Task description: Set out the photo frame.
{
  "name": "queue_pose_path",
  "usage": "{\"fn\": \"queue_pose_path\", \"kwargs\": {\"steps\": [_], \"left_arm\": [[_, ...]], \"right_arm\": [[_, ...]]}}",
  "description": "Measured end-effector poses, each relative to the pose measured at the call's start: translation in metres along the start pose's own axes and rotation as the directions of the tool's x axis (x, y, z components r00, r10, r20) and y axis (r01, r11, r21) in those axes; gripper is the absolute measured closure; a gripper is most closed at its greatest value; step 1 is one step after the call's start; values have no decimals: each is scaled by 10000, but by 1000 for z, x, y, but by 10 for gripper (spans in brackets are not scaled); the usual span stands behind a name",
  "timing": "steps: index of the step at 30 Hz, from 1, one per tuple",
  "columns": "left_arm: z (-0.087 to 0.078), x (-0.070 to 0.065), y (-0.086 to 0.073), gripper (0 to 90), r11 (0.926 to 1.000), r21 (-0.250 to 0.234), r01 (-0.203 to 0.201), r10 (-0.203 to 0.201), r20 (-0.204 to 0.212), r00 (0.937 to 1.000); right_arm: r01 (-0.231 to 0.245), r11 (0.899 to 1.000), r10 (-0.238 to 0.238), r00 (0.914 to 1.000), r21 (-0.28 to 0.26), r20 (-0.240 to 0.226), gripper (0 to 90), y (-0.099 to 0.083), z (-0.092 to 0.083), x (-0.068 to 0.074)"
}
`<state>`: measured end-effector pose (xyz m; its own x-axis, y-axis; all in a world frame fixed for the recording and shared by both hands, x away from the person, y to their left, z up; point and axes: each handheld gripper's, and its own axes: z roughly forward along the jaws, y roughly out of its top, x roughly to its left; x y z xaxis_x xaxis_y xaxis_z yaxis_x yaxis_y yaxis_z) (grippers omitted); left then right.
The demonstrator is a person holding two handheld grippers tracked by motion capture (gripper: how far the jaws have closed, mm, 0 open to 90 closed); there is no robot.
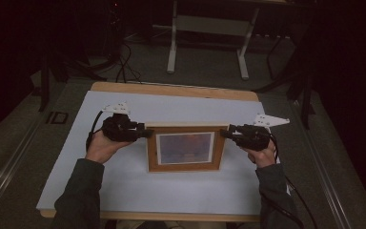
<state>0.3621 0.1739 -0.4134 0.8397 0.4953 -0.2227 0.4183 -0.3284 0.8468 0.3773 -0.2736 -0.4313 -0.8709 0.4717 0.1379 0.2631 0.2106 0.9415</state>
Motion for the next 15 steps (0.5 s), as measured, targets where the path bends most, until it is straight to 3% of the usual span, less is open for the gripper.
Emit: {"fn": "queue_pose_path", "kwargs": {"steps": [7,15], "left_arm": [[-1,9,4,685,9995,-44,323,-324,-208,9993],[2,18,12,662,9993,-76,356,-361,-773,9964]], "right_arm": [[-2,10000,1,9999,32,167,673,3,5,1],[-5,9999,-1,9989,134,465,674,9,13,-3]]}}
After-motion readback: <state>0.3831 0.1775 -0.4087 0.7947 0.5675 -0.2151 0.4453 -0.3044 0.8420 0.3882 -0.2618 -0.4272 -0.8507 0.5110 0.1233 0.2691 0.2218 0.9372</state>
